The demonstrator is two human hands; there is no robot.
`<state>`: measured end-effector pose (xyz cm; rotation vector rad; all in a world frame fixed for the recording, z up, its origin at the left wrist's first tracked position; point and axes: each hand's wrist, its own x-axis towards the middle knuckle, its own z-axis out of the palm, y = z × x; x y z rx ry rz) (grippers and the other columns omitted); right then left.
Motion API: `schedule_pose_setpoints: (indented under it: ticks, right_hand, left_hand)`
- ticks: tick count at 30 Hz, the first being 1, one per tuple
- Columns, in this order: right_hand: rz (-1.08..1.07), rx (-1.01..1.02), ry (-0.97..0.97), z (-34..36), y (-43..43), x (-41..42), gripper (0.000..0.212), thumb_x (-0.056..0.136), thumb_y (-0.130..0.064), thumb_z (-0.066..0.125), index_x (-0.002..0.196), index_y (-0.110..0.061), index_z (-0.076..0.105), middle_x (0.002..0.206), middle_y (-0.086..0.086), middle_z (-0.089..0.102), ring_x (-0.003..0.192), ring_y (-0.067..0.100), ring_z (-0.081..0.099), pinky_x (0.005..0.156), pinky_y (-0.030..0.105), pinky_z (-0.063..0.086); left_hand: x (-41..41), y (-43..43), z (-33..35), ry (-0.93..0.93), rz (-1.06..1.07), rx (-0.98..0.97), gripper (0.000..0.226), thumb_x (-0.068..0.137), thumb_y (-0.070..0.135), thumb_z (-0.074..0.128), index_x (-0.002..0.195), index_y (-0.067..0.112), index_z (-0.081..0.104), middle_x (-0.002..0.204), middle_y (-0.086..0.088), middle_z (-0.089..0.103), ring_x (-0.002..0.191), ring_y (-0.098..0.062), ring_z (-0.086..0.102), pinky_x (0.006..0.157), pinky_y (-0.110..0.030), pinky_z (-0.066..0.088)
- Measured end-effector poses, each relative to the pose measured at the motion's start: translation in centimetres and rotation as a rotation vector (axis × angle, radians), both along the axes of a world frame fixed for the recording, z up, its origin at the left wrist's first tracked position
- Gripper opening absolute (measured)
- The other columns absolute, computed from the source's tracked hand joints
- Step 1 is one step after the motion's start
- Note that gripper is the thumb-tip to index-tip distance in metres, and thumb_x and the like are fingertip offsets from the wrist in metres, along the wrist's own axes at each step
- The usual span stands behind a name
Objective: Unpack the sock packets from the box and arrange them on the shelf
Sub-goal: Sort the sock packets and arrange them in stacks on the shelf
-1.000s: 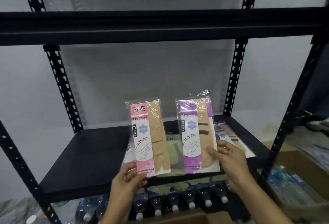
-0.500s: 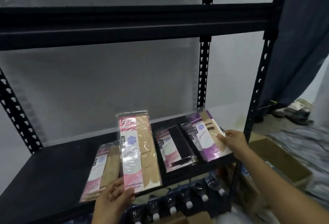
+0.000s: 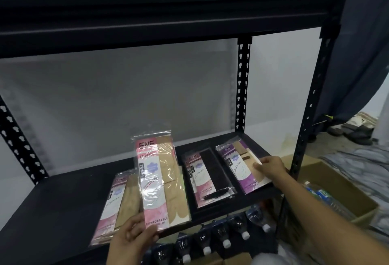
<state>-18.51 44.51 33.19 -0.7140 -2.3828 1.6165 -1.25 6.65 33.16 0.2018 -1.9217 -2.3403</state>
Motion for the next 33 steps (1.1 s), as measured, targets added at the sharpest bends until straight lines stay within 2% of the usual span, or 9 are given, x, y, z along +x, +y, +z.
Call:
schedule_pose_setpoints:
  ticks: [2, 4, 16, 18, 20, 22, 24, 31, 33]
  right_hand:
    - [0.000, 0.038, 0.001, -0.2, -0.2, 0.0, 0.022, 0.082, -0.013, 0.073, 0.102, -0.005, 0.070, 0.101, 0.012, 0.071, 0.091, 0.029, 0.067, 0.087, 0.044, 0.056]
    - [-0.006, 0.074, -0.001, -0.3, -0.3, -0.1, 0.023, 0.081, -0.013, 0.074, 0.101, -0.003, 0.070, 0.101, 0.013, 0.071, 0.092, 0.028, 0.066, 0.086, 0.041, 0.055]
    - [-0.055, 0.378, -0.015, -1.5, 0.0, 0.0, 0.044, 0.079, -0.036, 0.074, 0.118, -0.016, 0.067, 0.115, 0.007, 0.068, 0.117, 0.031, 0.054, 0.098, 0.046, 0.045]
    - [-0.075, 0.400, 0.065, -1.0, -0.6, 0.4, 0.039, 0.078, -0.036, 0.075, 0.112, -0.018, 0.069, 0.111, 0.006, 0.069, 0.113, 0.030, 0.056, 0.097, 0.048, 0.046]
    - [-0.055, 0.386, 0.137, -0.5, -1.4, 0.8, 0.033, 0.077, -0.036, 0.076, 0.105, -0.020, 0.071, 0.104, 0.004, 0.071, 0.106, 0.029, 0.060, 0.092, 0.049, 0.049]
    - [-0.008, 0.341, 0.197, 0.2, -2.6, 1.3, 0.023, 0.077, -0.034, 0.075, 0.097, -0.023, 0.071, 0.096, 0.003, 0.071, 0.100, 0.028, 0.062, 0.088, 0.048, 0.052]
    - [0.035, 0.276, 0.228, 1.2, -4.2, 2.2, 0.016, 0.079, -0.030, 0.074, 0.092, -0.023, 0.070, 0.091, 0.002, 0.069, 0.096, 0.027, 0.063, 0.086, 0.045, 0.052]
    - [0.246, 0.037, 0.345, 4.3, -11.8, 5.9, 0.013, 0.084, -0.011, 0.070, 0.096, -0.008, 0.070, 0.088, 0.003, 0.067, 0.079, 0.014, 0.061, 0.067, 0.015, 0.044]
    - [0.342, -0.035, 0.342, 4.7, -13.9, 6.9, 0.012, 0.084, -0.011, 0.070, 0.096, -0.012, 0.070, 0.092, 0.002, 0.068, 0.083, 0.011, 0.062, 0.071, 0.016, 0.045]
  left_hand:
    - [-0.7, 0.6, -0.2, 0.017, -0.008, 0.017, 0.096, 0.011, 0.032, 0.100, 0.094, 0.000, 0.065, 0.078, -0.018, 0.075, 0.070, -0.026, 0.074, 0.051, -0.025, 0.058]
    - [-1.3, 1.5, 0.0, 0.011, -0.010, 0.046, 0.113, 0.000, 0.042, 0.096, 0.099, -0.001, 0.064, 0.081, -0.020, 0.075, 0.065, -0.022, 0.073, 0.053, -0.024, 0.058]
    - [-2.0, 3.2, -0.1, 0.023, -0.048, 0.090, 0.112, 0.001, 0.042, 0.096, 0.099, 0.000, 0.061, 0.080, -0.018, 0.075, 0.066, -0.022, 0.073, 0.053, -0.024, 0.058]
    - [-1.9, 2.9, -0.1, 0.019, -0.040, 0.085, 0.107, 0.006, 0.039, 0.098, 0.099, 0.000, 0.061, 0.083, -0.020, 0.075, 0.067, -0.022, 0.074, 0.054, -0.025, 0.058]
    - [-1.7, 2.5, -0.2, 0.014, -0.041, 0.076, 0.081, 0.031, 0.018, 0.100, 0.100, -0.001, 0.061, 0.089, -0.023, 0.074, 0.067, -0.021, 0.073, 0.054, -0.024, 0.058]
    - [-1.5, 2.2, 0.0, -0.008, -0.052, 0.078, 0.050, 0.064, -0.010, 0.083, 0.107, -0.006, 0.059, 0.091, -0.024, 0.074, 0.068, -0.022, 0.073, 0.054, -0.024, 0.058]
    - [-1.2, 1.8, 0.0, -0.015, -0.050, 0.078, 0.036, 0.076, -0.017, 0.068, 0.109, -0.006, 0.058, 0.089, -0.021, 0.075, 0.070, -0.023, 0.073, 0.056, -0.024, 0.058]
    - [0.7, -0.6, 0.9, -0.012, 0.044, 0.099, 0.028, 0.080, -0.015, 0.064, 0.102, 0.002, 0.059, 0.089, -0.018, 0.076, 0.077, -0.023, 0.074, 0.064, -0.028, 0.061]
    - [1.1, -1.8, 0.9, -0.027, 0.088, 0.116, 0.032, 0.080, -0.015, 0.065, 0.107, 0.000, 0.058, 0.090, -0.017, 0.076, 0.075, -0.022, 0.073, 0.061, -0.026, 0.060]
